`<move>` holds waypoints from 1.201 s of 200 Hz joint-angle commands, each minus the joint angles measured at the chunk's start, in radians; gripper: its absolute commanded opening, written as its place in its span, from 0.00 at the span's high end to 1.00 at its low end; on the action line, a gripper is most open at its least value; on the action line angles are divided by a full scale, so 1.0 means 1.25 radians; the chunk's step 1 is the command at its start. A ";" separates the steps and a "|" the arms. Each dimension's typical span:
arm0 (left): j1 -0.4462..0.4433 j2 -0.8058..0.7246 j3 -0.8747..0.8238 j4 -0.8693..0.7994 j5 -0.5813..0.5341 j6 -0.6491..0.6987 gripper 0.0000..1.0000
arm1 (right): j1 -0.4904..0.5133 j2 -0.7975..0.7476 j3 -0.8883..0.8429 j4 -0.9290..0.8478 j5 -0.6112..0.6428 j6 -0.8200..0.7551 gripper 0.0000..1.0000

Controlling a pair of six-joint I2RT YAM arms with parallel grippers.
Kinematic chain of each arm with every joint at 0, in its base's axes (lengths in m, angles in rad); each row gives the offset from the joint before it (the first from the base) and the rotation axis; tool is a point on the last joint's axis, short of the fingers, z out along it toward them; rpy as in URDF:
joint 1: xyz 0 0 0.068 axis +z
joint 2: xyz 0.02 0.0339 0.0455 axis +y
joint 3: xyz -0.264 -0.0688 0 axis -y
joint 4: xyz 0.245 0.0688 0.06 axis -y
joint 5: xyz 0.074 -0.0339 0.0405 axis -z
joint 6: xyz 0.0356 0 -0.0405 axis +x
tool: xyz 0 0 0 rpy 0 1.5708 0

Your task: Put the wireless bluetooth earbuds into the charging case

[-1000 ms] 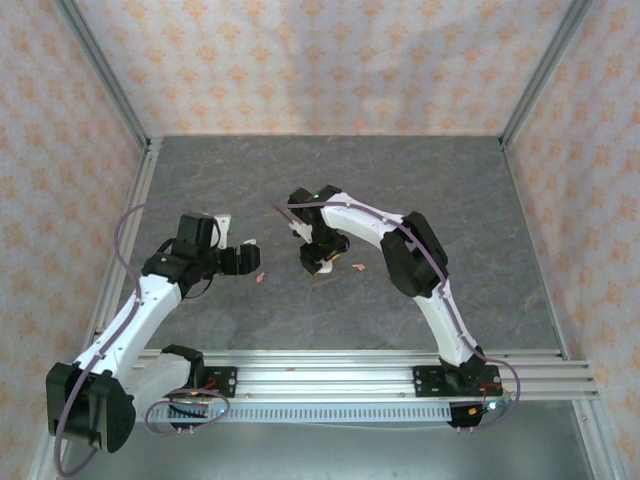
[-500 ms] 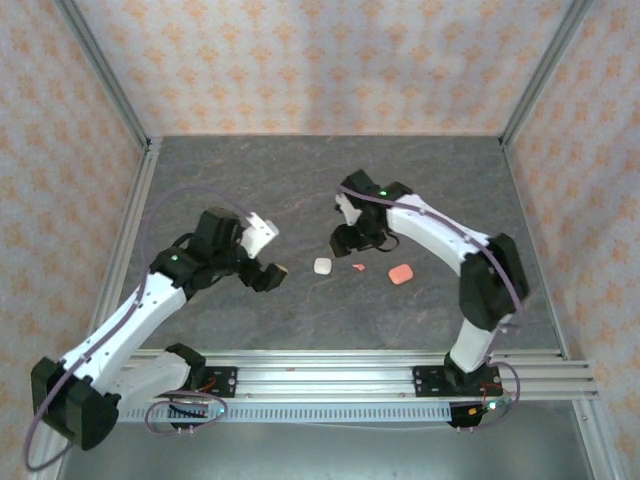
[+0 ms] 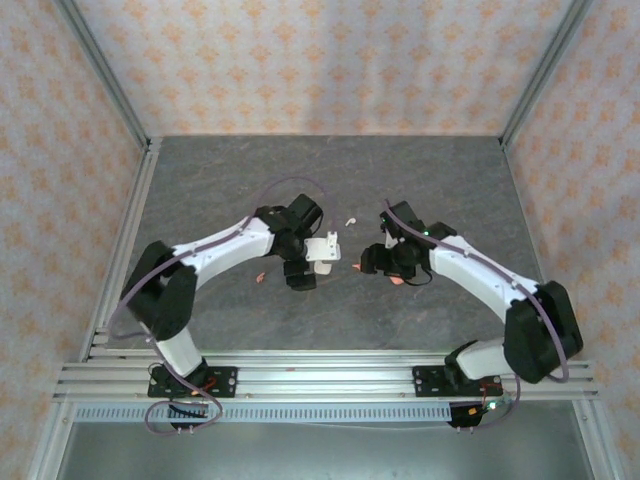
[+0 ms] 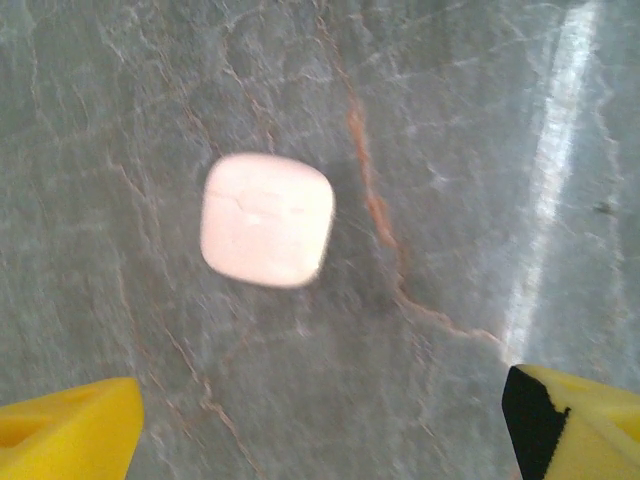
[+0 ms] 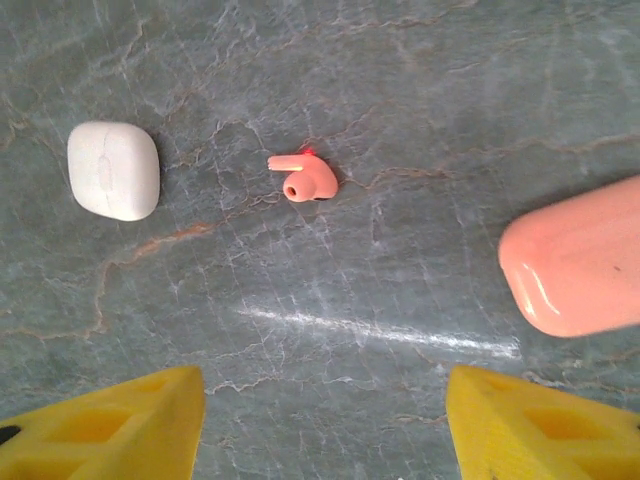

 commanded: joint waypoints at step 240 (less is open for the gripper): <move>-0.015 0.215 0.178 -0.059 0.031 0.016 0.63 | -0.082 -0.193 -0.236 0.253 -0.046 0.280 0.35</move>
